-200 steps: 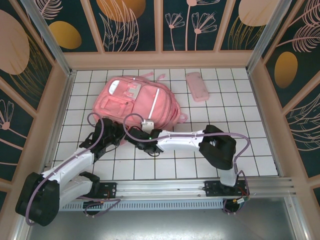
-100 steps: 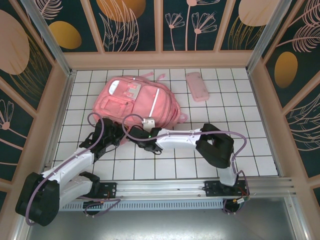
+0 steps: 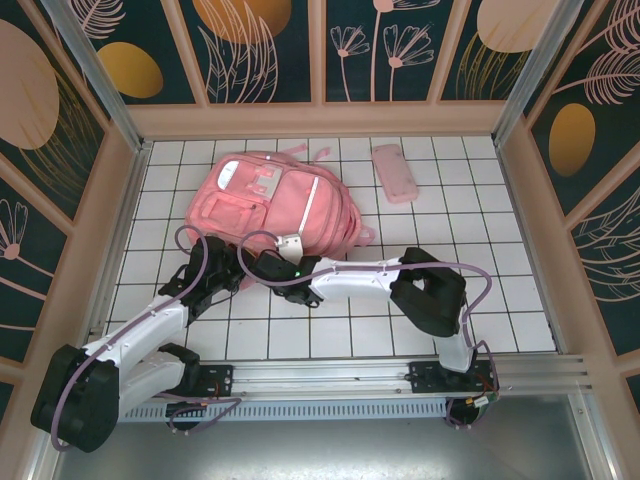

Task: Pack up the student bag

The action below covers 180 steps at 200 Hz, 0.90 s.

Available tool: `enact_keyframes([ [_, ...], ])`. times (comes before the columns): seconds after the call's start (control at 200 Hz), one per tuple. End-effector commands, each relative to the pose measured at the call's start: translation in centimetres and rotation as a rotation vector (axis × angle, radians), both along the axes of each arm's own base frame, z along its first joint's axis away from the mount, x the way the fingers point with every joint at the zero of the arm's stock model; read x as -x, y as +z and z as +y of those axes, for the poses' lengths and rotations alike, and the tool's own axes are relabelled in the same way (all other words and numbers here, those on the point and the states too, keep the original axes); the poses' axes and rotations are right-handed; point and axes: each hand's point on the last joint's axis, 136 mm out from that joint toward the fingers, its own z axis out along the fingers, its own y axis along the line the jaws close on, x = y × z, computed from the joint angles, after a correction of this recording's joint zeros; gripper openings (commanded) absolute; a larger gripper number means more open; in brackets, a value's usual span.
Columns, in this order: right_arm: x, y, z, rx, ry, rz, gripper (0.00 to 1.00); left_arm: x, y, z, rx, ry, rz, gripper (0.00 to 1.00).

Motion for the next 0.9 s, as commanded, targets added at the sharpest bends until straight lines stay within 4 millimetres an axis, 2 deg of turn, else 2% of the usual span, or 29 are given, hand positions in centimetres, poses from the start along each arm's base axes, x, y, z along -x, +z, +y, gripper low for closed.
enact_keyframes([
  [0.0, -0.9, 1.0, 1.0, -0.014, 0.010, -0.064, 0.25, -1.4, 3.3, -0.8, 0.041, -0.020, -0.105, 0.00],
  [0.14, -0.8, 0.9, 0.2, 0.014, -0.011, -0.070, 0.10, -1.4, 3.2, -0.7, 0.035, -0.014, -0.102, 0.00],
  [0.31, 0.2, 0.5, -2.2, 0.041, -0.052, -0.046, 0.02, -1.3, 2.6, -0.1, 0.009, 0.009, -0.090, 0.00],
  [0.621, 1.7, -0.1, -8.1, 0.134, -0.090, -0.034, 0.04, -1.1, 1.3, 1.1, -0.045, 0.053, -0.064, 0.00],
  [0.721, 1.2, -0.7, -10.3, 0.168, -0.100, -0.015, 0.04, -1.1, 1.1, 1.3, -0.059, 0.059, -0.061, 0.00],
  [0.896, -0.5, 0.2, -14.6, 0.161, -0.174, -0.025, 0.04, -1.0, 0.9, 1.7, -0.075, 0.069, -0.056, 0.00],
])
